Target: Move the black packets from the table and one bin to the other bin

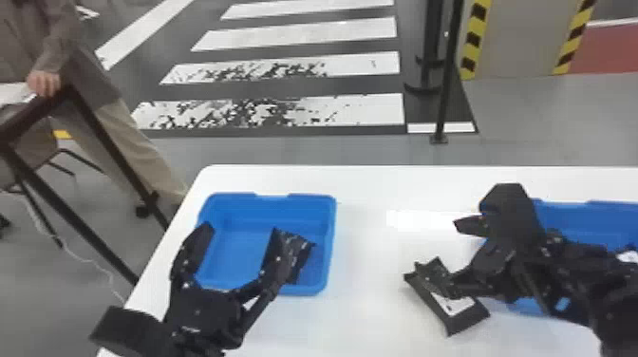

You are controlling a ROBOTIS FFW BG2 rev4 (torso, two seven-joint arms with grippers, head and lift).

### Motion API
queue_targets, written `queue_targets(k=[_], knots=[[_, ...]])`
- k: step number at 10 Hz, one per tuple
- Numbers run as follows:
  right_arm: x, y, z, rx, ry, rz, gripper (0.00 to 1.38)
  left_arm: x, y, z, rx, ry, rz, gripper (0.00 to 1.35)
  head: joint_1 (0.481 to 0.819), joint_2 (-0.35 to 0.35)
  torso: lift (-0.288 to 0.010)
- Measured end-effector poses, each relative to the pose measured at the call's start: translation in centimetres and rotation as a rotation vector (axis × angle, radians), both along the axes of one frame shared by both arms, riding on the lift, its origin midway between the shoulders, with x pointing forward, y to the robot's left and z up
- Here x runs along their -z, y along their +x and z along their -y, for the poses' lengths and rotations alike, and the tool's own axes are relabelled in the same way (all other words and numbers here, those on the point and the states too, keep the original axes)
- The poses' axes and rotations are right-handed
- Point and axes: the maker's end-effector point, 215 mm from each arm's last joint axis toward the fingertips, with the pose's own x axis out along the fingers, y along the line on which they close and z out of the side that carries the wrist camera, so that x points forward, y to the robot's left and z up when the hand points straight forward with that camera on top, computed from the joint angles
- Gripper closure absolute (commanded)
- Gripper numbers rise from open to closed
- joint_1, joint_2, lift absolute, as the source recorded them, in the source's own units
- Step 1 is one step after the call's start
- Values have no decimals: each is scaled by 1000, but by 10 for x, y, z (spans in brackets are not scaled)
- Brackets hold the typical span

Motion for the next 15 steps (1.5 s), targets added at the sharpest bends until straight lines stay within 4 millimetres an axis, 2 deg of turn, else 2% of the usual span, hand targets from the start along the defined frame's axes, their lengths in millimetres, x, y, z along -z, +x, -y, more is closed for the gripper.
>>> queue_targets(k=[3,6,11,12,13,14,15], knots=[[37,0,-10,-45,-48,-79,87,2,2,2,4,-4,-5,104,695,209,-110],[66,-5,-12,-67,-102,-161,93,4,3,3,6,-6,-7,104,695,215,-110],[90,-8,6,-31,-191,-254,133,5,4,5,7,-10,-6,104,695,191,-110],[94,-10,9,-24,-203,-273,194,5,5,5,8,-11,-6,104,695,188,-110],[98,-11,11,-20,-213,-289,391,5,5,5,8,-11,-5,104,695,184,-110],[101,-12,13,-17,-219,-303,677,5,5,6,9,-12,-4,104,695,181,-110],[104,-14,13,-17,-222,-313,857,5,6,6,9,-12,-4,104,695,180,-110]])
